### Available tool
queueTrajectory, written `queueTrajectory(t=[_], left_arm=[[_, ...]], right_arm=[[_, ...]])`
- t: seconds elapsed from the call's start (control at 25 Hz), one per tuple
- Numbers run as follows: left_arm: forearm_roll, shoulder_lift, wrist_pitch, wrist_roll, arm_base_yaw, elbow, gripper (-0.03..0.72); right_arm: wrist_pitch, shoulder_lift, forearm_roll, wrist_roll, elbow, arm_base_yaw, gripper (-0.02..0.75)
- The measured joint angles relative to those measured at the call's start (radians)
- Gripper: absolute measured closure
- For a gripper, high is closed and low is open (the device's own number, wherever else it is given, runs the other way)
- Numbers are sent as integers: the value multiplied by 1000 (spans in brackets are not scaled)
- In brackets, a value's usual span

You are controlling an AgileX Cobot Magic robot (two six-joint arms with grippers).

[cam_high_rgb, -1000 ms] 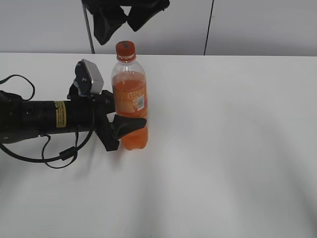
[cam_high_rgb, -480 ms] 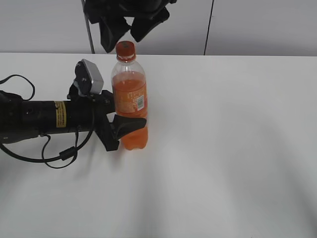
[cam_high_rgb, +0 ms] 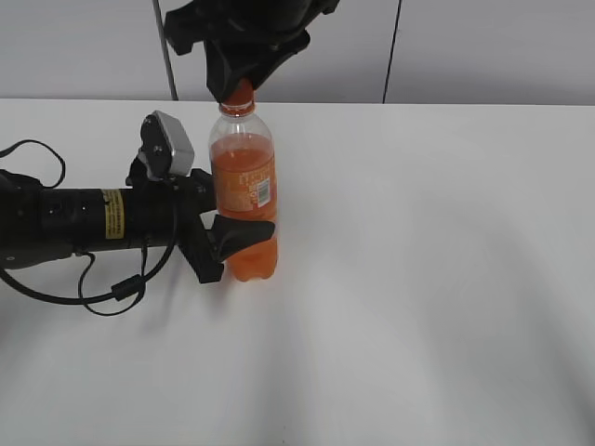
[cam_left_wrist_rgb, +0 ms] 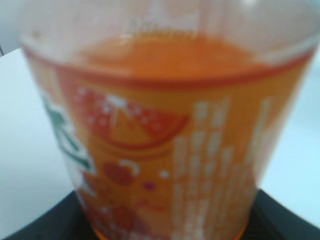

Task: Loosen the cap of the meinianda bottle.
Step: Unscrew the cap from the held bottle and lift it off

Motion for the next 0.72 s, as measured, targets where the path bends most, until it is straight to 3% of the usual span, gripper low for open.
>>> queueTrajectory(t=[0.32, 0.56, 0.72], left_arm=[[0, 0, 0, 0, 0, 0, 280], [-2, 0, 1, 0, 0, 0, 280], [-5, 0, 2, -1, 0, 0, 280]], right_arm=[[-1, 0, 2, -181, 0, 0, 476], [-1, 0, 8, -907, 0, 0, 476], [0, 0, 13, -1135, 0, 1, 476]])
